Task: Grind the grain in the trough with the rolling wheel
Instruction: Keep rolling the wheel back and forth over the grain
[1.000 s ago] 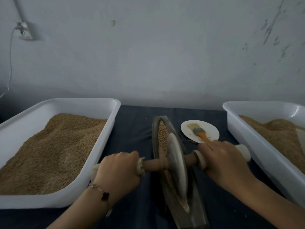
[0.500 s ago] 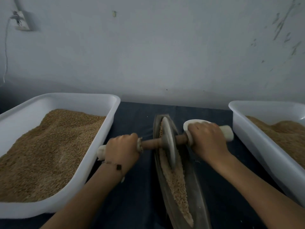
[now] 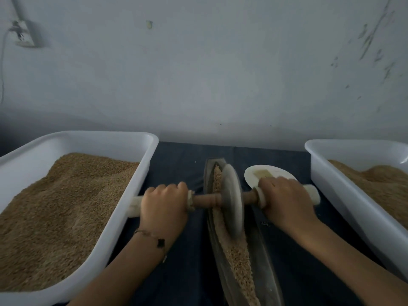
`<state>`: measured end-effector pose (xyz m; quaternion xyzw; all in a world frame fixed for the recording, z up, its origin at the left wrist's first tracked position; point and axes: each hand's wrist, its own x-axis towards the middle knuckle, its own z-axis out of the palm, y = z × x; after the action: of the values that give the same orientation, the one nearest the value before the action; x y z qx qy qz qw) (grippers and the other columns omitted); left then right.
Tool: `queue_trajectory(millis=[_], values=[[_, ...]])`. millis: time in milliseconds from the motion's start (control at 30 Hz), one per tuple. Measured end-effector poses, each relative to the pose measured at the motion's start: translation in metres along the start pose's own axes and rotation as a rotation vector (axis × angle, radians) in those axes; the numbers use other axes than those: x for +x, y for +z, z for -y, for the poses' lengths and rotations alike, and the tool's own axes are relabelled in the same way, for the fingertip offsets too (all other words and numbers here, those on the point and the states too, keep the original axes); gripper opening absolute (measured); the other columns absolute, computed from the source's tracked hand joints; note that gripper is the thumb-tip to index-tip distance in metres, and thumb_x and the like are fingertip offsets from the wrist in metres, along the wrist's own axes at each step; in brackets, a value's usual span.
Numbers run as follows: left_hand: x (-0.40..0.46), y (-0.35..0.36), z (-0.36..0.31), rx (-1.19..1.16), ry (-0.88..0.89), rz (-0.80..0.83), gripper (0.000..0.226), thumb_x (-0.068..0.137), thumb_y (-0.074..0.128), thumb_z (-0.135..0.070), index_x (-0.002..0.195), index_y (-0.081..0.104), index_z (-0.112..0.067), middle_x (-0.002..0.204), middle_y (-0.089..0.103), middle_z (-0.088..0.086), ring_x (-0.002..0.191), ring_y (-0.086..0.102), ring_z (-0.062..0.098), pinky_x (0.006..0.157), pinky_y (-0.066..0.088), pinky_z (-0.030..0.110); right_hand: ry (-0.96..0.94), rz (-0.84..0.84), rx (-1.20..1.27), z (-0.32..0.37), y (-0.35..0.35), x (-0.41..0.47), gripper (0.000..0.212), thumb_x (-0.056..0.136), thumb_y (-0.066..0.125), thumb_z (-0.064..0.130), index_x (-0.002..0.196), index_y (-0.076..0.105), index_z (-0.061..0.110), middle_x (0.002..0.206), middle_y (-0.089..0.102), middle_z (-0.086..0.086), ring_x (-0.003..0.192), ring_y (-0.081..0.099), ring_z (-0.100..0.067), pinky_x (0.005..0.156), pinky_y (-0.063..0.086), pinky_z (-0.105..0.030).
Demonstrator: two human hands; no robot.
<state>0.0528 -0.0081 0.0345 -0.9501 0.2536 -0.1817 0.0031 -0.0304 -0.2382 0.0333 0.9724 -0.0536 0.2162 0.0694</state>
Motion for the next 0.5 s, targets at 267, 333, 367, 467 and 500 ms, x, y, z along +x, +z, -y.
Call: queue_trajectory(millis=[267, 333, 367, 467, 500], values=[[-0.059, -0.048, 0.003, -0.044, 0.133, 0.256, 0.017, 0.085, 0.043, -0.044, 0.083, 0.032, -0.031, 0.094, 0.057, -0.011, 0.091, 0.058, 0.008, 0.056, 0.025, 0.026, 0.043, 0.716, 0.112, -0.012, -0.067, -0.05, 0.013, 0.084, 0.056, 0.039, 0.08, 0.044, 0.04, 0.08, 0.054, 0.014, 0.072, 0.052, 0.003, 0.063, 0.04, -0.017], [-0.053, -0.046, 0.002, -0.043, 0.135, 0.228, 0.016, 0.087, 0.043, -0.042, 0.083, 0.032, -0.032, 0.093, 0.056, -0.012, 0.09, 0.057, 0.008, 0.059, 0.027, 0.026, 0.044, 0.749, 0.1, -0.013, -0.067, -0.045, 0.013, 0.084, 0.056, 0.038, 0.079, 0.044, 0.039, 0.079, 0.055, 0.013, 0.07, 0.052, 0.003, 0.057, 0.037, -0.017], [-0.047, -0.042, 0.001, -0.03, 0.126, 0.193, 0.015, 0.087, 0.044, -0.041, 0.084, 0.033, -0.031, 0.093, 0.056, -0.012, 0.09, 0.057, 0.009, 0.062, 0.028, 0.027, 0.043, 0.735, 0.095, -0.013, -0.063, -0.041, 0.014, 0.083, 0.056, 0.037, 0.078, 0.044, 0.039, 0.078, 0.056, 0.012, 0.069, 0.052, 0.002, 0.054, 0.035, -0.017], [-0.022, -0.023, 0.001, -0.007, 0.071, 0.099, 0.015, 0.089, 0.046, -0.039, 0.084, 0.035, -0.031, 0.092, 0.057, -0.011, 0.087, 0.057, 0.01, 0.067, 0.031, 0.025, 0.077, 0.605, 0.105, -0.016, -0.037, -0.019, 0.012, 0.081, 0.057, 0.033, 0.083, 0.046, 0.037, 0.075, 0.054, 0.013, 0.07, 0.054, 0.0, 0.055, 0.035, -0.021], [-0.012, -0.016, 0.001, -0.008, 0.047, 0.076, 0.014, 0.089, 0.048, -0.038, 0.085, 0.037, -0.03, 0.091, 0.058, -0.011, 0.085, 0.056, 0.01, 0.068, 0.032, 0.025, 0.087, 0.537, 0.097, -0.018, -0.025, -0.008, 0.011, 0.08, 0.056, 0.032, 0.086, 0.047, 0.036, 0.074, 0.052, 0.013, 0.073, 0.056, -0.004, 0.057, 0.035, -0.025]])
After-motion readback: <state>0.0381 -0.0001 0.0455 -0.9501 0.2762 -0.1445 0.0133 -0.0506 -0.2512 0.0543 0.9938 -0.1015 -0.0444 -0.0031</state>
